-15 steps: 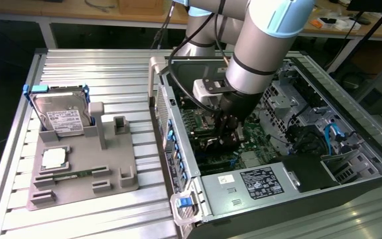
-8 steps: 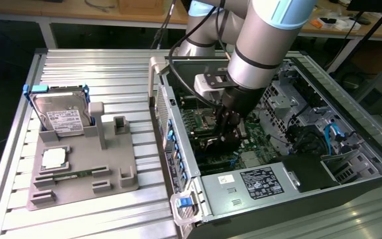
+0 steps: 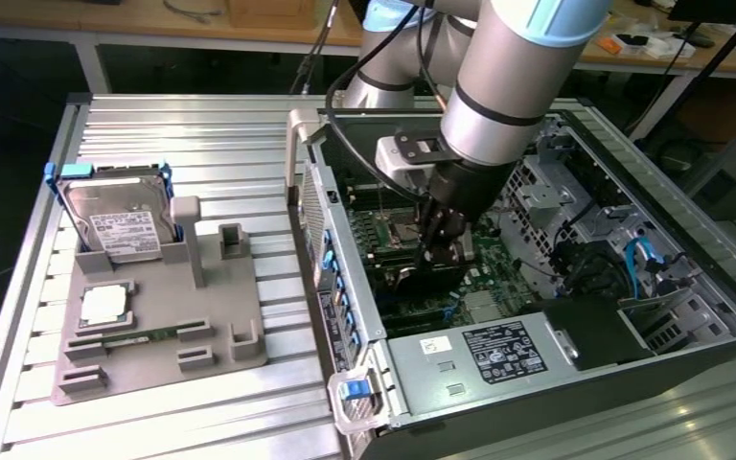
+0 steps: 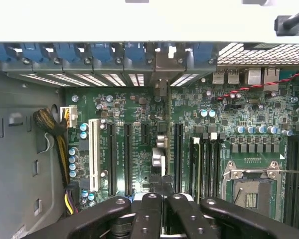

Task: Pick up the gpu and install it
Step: 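Insert the gpu into the slot, then press down on the gpu until it lock into place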

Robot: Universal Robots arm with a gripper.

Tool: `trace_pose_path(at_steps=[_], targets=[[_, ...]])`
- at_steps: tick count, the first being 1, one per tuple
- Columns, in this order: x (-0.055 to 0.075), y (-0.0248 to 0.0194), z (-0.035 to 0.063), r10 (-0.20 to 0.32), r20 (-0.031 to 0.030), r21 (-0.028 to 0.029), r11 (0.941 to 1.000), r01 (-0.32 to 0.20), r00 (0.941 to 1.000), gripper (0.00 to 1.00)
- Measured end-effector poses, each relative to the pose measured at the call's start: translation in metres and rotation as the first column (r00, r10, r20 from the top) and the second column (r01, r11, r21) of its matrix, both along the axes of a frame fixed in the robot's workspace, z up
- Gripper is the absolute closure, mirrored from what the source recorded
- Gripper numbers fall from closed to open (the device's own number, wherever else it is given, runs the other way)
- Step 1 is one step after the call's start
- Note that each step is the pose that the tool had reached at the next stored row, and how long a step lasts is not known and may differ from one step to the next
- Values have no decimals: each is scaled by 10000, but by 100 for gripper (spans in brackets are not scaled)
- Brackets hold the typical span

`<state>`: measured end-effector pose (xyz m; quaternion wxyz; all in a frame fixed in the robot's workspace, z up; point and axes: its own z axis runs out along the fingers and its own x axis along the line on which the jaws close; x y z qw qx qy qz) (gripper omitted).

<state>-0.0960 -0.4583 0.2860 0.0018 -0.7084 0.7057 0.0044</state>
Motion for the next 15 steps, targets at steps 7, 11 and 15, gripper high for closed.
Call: trace_pose_path(at_steps=[7,11,15], targets=[[0,0,1,0,-1,-2,10000,0,10000,89],[0,0,1,0,-1,-3,10000,0,10000,89],[-34,0,1,0,-2,-3,10000,0,10000,89]])
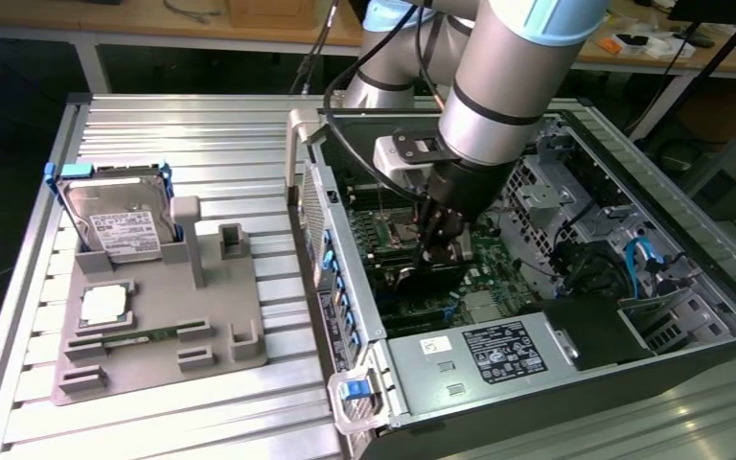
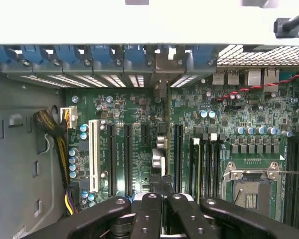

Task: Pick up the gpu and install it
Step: 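Press down on the gpu until it lock into place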

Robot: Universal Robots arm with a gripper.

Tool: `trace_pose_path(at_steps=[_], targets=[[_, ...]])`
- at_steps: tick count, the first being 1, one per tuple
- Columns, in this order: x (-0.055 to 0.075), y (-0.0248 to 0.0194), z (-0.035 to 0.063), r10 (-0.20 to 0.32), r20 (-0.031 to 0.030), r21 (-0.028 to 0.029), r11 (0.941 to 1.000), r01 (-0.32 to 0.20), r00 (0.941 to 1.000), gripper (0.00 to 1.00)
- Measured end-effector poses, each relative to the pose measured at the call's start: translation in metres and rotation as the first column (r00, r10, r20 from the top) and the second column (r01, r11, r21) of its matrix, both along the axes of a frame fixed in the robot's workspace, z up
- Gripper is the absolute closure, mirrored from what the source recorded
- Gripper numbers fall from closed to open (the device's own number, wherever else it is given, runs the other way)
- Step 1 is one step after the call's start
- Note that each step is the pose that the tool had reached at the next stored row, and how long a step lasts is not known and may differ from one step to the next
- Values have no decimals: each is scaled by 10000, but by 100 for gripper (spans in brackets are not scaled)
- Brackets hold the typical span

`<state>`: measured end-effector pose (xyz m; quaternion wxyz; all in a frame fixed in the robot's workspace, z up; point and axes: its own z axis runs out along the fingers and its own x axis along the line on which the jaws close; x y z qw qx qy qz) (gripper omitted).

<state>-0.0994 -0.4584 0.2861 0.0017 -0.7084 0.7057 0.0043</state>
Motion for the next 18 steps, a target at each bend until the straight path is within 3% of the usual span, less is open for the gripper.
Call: trace_pose_path(at_steps=[10,15,18], targets=[[-300,10,-3,-21,1,0,10000,21,10000,89],[-372,10,-4,-29,1,1,10000,29,10000,89],[-510,18,-6,-30,5,1,10000,30,10000,89]])
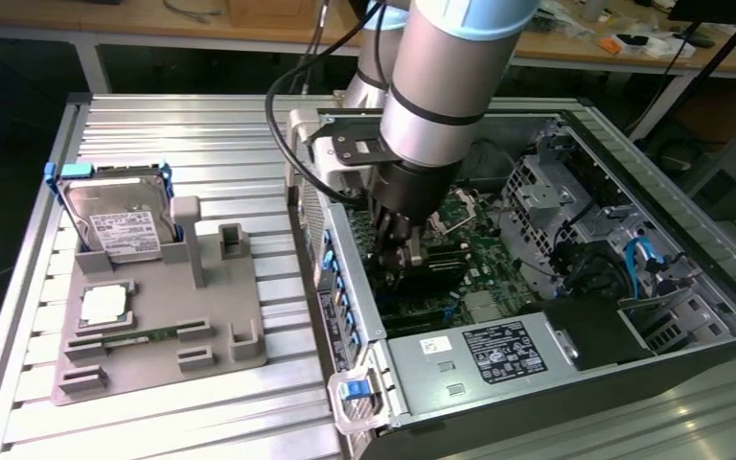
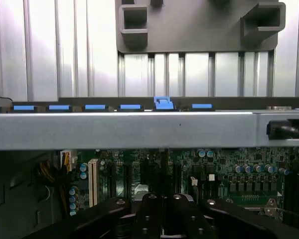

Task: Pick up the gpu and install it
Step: 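Press down on the gpu until it lock into place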

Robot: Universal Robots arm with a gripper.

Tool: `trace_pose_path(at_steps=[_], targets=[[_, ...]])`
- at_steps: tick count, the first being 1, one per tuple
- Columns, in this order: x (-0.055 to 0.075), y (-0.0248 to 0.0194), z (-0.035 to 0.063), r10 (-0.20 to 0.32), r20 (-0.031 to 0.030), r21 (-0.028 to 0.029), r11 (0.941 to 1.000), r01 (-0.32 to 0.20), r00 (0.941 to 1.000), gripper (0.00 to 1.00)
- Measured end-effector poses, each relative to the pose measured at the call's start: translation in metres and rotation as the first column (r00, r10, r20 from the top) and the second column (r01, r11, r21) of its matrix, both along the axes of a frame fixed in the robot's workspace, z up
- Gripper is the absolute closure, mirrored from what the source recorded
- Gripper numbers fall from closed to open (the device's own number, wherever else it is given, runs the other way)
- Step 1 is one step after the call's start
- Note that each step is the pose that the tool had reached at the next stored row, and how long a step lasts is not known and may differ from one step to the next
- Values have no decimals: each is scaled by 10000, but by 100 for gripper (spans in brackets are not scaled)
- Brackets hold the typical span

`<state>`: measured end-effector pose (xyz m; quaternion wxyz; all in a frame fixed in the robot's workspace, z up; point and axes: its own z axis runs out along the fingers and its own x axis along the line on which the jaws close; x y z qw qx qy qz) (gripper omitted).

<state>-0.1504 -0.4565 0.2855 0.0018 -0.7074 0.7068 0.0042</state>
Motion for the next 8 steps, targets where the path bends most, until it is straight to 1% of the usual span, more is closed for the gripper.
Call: trace_pose_path(at_steps=[1,2,3,5,8], targets=[[-21,9,0,-3,1,-29,10000,3,10000,89],[-27,25,0,-1,15,-121,9999,2,10000,89],[-41,39,0,-2,54,-192,9998,3,10000,89],[-58,62,0,-1,106,-272,9996,4,9999,89],[-81,104,0,1,158,-388,9992,5,9999,89]])
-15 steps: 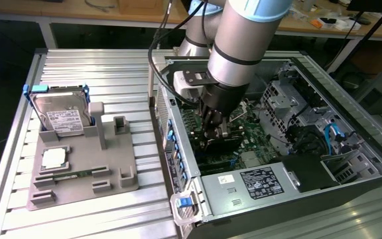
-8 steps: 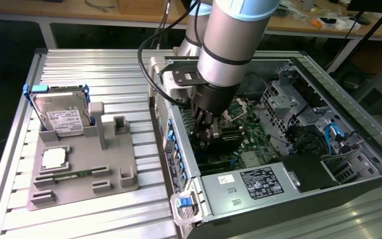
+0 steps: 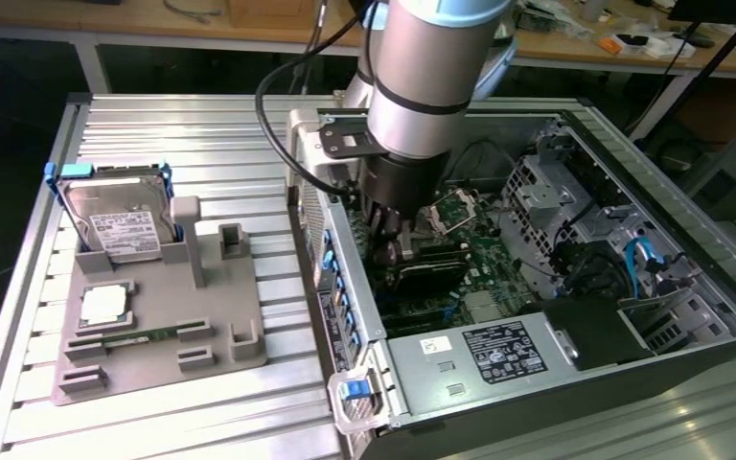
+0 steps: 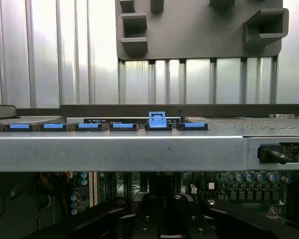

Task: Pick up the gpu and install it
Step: 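Press down on the gpu until it lock into place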

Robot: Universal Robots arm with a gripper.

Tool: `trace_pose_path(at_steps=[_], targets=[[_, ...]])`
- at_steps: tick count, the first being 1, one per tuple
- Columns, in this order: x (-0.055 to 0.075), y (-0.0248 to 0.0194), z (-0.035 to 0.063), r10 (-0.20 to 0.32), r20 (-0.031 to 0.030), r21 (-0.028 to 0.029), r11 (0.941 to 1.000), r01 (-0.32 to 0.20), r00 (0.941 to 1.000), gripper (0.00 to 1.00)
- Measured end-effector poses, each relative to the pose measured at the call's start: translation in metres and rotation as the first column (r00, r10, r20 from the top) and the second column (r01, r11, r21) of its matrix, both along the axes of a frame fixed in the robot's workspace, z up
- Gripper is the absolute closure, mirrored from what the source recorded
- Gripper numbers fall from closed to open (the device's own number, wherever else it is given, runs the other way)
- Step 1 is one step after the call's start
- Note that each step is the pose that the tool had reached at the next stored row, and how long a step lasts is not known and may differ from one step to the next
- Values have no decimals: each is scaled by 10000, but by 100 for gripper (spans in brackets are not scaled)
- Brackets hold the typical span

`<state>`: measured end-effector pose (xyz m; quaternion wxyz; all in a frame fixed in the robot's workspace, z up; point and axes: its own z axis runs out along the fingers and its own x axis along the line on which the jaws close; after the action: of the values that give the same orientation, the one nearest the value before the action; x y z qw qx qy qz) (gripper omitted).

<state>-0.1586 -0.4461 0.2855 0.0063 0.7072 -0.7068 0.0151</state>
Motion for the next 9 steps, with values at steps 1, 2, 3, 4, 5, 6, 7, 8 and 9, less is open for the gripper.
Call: trace_pose_path(at_steps=[1,2,3,4,5,6,7,8,9], targets=[[-11,12,0,0,25,-24,10000,1,10000,89],[-20,14,1,0,44,-30,10000,0,10000,89],[-22,14,0,0,50,-27,10000,1,10000,89],[-22,14,0,1,51,-6,10000,-1,10000,89],[-22,14,2,0,48,31,10000,0,10000,89],[-22,14,2,-2,43,37,10000,1,10000,89],[-21,14,3,-2,33,39,10000,2,10000,89],[-19,14,9,0,16,38,10000,0,10000,89],[-19,14,29,-1,7,36,10000,1,10000,89]])
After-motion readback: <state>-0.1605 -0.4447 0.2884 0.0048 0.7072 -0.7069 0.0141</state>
